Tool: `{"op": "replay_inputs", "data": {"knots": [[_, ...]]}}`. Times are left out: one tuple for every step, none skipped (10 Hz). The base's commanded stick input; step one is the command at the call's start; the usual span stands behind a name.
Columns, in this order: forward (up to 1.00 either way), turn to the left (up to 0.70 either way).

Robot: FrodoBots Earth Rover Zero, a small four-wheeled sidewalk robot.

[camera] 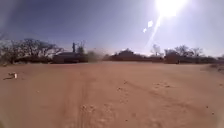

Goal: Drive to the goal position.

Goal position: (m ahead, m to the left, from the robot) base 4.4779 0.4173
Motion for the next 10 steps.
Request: {"op": "replay_inputs", "data": {"knots": [[1.00,0.00],[1.00,0.00],[1.00,0.00],[1.00,0.00],[1.00,0.00],[1.00,0.00],[1.00,0.00],[1.00,0.00],[1.00,0.00],[1.00,0.00]]}}
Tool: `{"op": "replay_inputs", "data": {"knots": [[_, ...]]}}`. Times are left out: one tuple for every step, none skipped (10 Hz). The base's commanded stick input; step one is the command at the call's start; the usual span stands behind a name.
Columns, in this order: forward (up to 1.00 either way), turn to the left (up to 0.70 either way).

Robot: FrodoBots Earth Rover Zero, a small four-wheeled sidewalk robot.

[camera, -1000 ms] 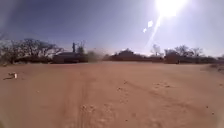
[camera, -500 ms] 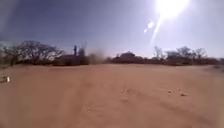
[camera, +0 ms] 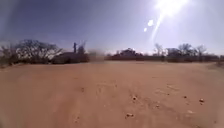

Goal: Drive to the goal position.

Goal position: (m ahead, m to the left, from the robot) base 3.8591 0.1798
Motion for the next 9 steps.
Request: {"op": "replay_inputs", "data": {"knots": [[1.00,0.00],[1.00,0.00],[1.00,0.00],[1.00,0.00],[1.00,0.00],[1.00,0.00],[1.00,0.00],[1.00,0.00],[1.00,0.00]]}}
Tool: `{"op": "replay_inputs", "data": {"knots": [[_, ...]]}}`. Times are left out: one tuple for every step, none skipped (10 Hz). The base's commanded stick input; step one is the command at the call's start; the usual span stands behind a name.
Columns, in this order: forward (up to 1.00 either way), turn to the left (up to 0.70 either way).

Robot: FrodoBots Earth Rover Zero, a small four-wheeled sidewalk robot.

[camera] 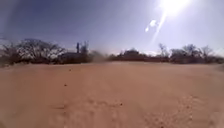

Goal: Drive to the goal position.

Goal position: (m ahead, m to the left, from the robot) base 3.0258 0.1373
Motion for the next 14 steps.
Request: {"op": "replay_inputs", "data": {"knots": [[1.00,0.00],[1.00,0.00],[1.00,0.00],[1.00,0.00],[1.00,0.00],[1.00,0.00],[1.00,0.00],[1.00,0.00],[1.00,0.00],[1.00,0.00],[1.00,0.00],[1.00,0.00],[1.00,0.00],[1.00,0.00]]}}
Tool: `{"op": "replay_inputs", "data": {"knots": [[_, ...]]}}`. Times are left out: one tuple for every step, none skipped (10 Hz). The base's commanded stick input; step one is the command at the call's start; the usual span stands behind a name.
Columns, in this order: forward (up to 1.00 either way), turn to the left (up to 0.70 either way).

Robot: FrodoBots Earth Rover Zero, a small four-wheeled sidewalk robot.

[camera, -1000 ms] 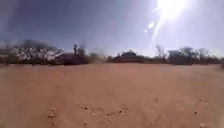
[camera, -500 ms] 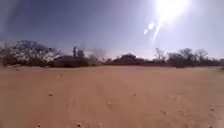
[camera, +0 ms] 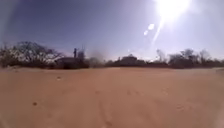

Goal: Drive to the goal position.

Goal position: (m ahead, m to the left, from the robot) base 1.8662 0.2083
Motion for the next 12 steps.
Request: {"op": "replay_inputs", "data": {"knots": [[1.00,0.00],[1.00,0.00],[1.00,0.00],[1.00,0.00],[1.00,0.00],[1.00,0.00],[1.00,0.00],[1.00,0.00],[1.00,0.00],[1.00,0.00],[1.00,0.00],[1.00,0.00]]}}
